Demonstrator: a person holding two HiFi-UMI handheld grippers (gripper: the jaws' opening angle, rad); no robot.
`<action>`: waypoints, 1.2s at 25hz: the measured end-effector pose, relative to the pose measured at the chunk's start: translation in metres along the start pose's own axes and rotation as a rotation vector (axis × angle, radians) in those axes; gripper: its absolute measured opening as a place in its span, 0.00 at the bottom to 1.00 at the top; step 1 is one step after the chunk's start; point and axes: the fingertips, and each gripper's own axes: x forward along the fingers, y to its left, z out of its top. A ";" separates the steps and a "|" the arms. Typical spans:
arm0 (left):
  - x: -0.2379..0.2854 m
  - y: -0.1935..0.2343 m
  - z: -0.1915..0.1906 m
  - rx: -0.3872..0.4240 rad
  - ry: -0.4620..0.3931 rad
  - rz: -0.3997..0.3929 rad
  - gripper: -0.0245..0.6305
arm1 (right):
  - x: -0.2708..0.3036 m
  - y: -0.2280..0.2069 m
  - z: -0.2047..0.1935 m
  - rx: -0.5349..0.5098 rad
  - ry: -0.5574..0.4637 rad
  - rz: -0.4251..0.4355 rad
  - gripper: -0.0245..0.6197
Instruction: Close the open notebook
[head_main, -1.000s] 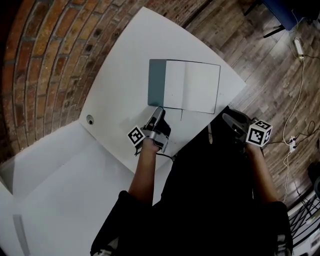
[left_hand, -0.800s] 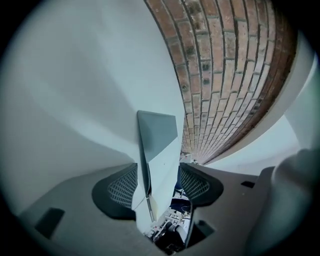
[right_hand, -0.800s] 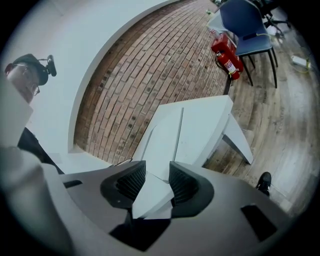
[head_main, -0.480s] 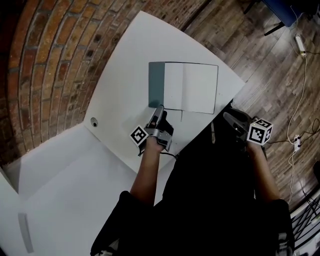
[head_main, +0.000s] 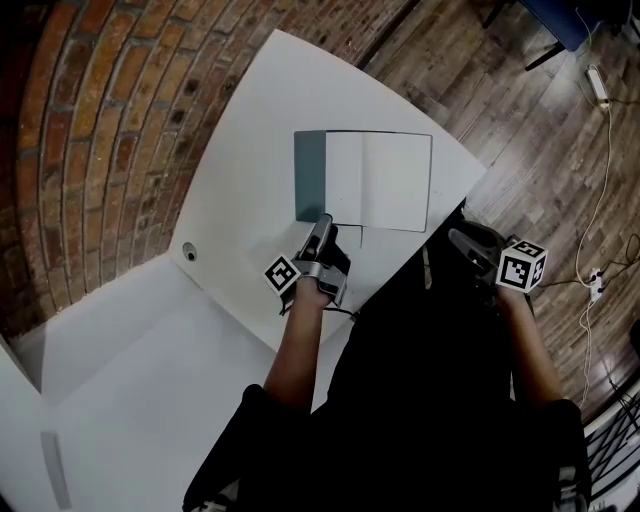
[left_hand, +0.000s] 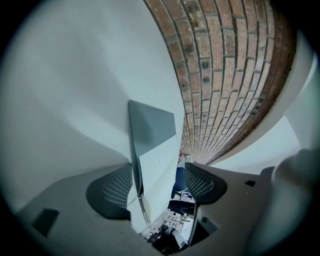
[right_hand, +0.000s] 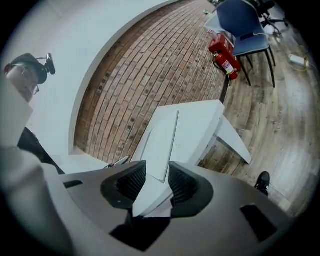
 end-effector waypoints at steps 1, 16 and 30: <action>0.000 0.000 0.000 0.006 0.001 0.007 0.52 | 0.000 0.000 0.000 -0.002 0.001 0.000 0.26; 0.008 -0.001 0.005 -0.005 -0.005 -0.036 0.48 | -0.001 -0.001 0.002 0.000 -0.001 -0.003 0.26; 0.001 -0.005 -0.004 0.146 0.015 -0.110 0.09 | -0.003 0.005 0.000 -0.015 0.004 0.005 0.25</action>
